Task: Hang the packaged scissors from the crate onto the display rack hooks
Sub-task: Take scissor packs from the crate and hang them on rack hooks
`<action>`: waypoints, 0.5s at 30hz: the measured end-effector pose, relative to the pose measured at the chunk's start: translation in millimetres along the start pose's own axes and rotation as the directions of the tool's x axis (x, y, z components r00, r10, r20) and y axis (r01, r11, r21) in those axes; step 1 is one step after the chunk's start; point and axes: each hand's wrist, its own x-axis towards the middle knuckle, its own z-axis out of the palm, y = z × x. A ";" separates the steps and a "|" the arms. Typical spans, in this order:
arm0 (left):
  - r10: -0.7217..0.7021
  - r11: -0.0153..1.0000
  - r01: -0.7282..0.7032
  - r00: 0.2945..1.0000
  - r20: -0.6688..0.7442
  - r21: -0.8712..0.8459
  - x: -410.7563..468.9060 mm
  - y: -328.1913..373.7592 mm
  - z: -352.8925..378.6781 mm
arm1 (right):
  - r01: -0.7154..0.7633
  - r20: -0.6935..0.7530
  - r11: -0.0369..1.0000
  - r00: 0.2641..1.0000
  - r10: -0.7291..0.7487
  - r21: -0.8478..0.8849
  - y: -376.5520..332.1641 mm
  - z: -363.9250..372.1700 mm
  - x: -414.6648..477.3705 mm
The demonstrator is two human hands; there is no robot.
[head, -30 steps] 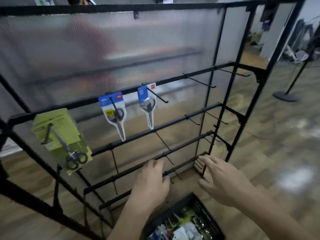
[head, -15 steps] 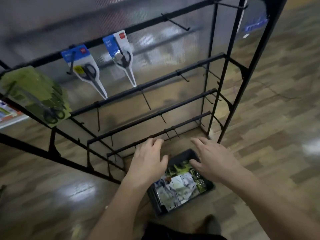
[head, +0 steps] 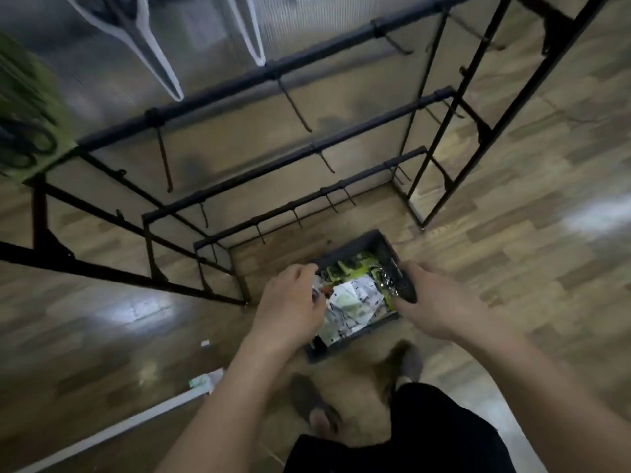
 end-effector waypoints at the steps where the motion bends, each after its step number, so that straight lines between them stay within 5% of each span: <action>1: -0.030 1.000 0.030 0.999 0.021 -0.004 8.6 -9.7 12.3 | -0.012 0.028 1.000 1.000 0.011 0.027 1.6 11.7 13.4; 6: -0.182 0.979 0.193 0.972 0.150 -0.060 70.0 -54.9 103.2 | -0.020 0.202 0.997 0.979 0.004 0.077 34.5 86.8 106.7; 15: -0.276 0.954 0.298 0.907 0.319 -0.022 248.2 -155.9 383.5 | -0.045 0.461 0.999 0.886 0.049 -0.020 140.4 327.0 372.6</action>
